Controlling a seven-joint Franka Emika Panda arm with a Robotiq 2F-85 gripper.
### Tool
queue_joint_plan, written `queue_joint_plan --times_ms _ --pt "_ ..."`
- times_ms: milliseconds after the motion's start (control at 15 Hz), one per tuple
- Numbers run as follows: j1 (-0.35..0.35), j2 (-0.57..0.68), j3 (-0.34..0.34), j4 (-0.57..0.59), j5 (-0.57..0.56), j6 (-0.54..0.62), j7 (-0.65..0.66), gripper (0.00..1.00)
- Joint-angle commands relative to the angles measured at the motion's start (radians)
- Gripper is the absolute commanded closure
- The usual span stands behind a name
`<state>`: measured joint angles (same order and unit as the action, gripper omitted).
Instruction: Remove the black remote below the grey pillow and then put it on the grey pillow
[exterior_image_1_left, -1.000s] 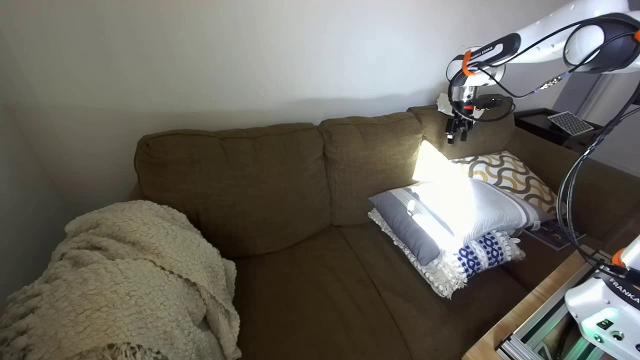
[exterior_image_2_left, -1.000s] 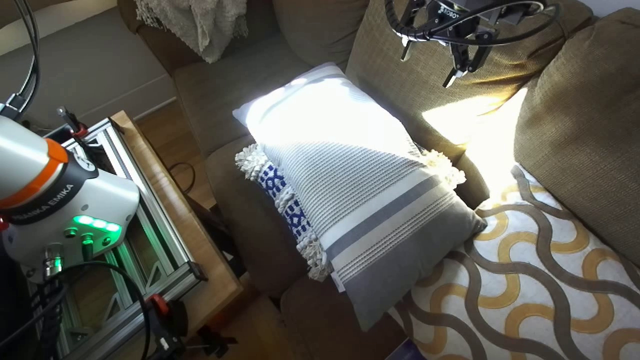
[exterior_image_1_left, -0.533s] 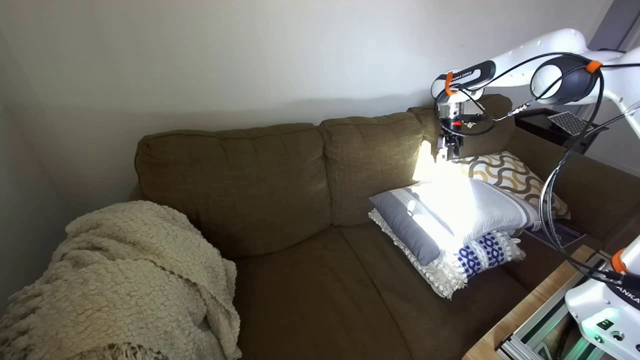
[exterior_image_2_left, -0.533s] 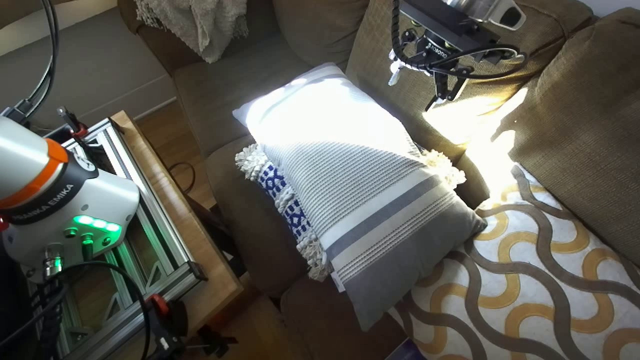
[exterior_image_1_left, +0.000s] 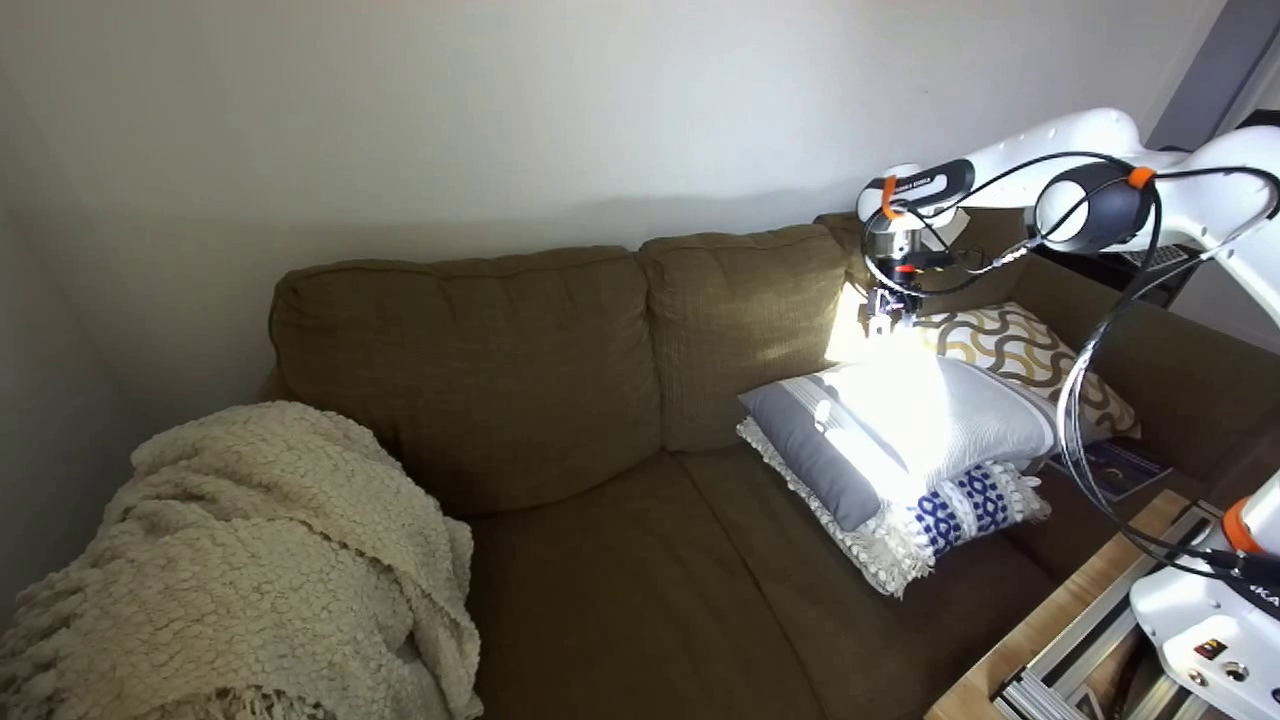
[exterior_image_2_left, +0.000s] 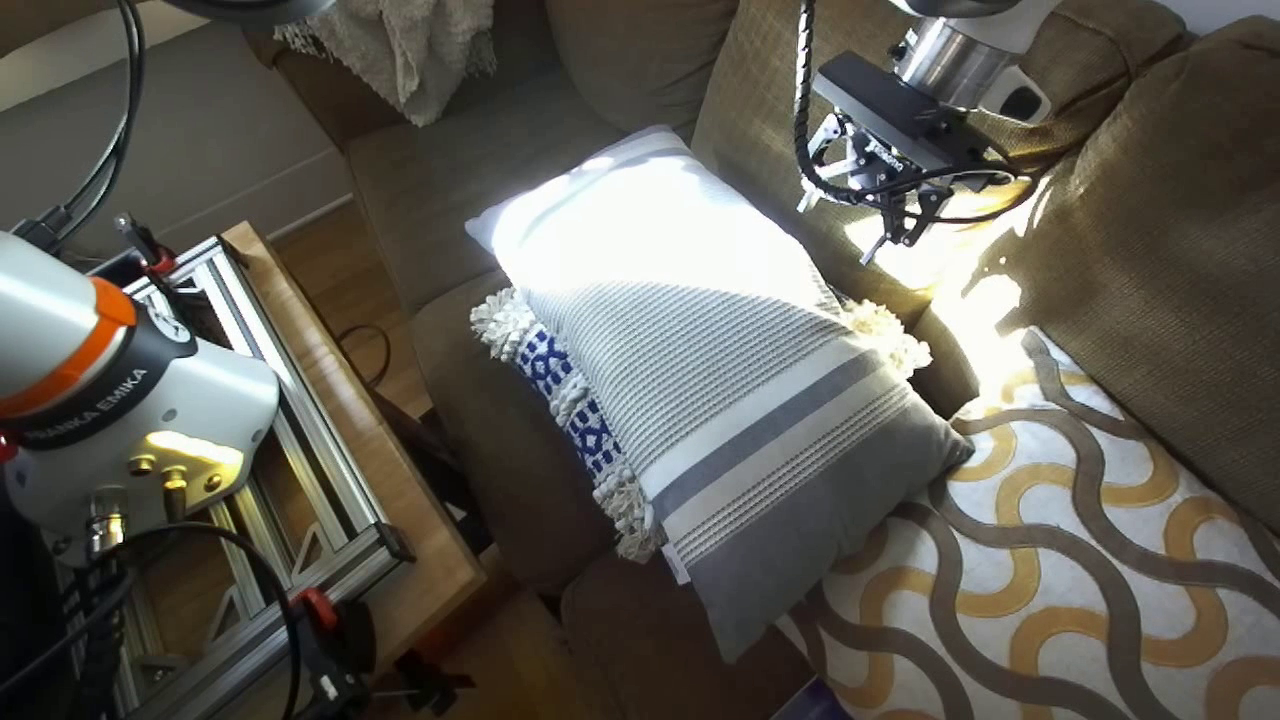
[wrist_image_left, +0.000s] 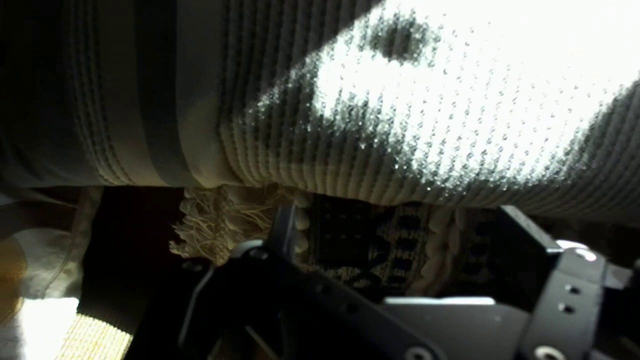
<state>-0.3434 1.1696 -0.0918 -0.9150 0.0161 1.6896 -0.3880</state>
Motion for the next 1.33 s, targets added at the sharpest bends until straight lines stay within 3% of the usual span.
queue_joint_plan --times_ms 0,400,467,933,1267 --pt "-0.019 0.115 0.008 0.128 -0.004 0.037 0.047 0.0" --pt "-0.021 0.236 0.015 0.224 -0.002 0.06 0.071 0.0" --pt "-0.007 0.165 0.003 0.136 0.0 0.059 0.051 0.0" --pt "0.002 0.245 -0.012 0.201 -0.011 0.073 0.081 0.0" --pt "0.013 0.302 -0.025 0.21 -0.017 0.166 0.081 0.0"
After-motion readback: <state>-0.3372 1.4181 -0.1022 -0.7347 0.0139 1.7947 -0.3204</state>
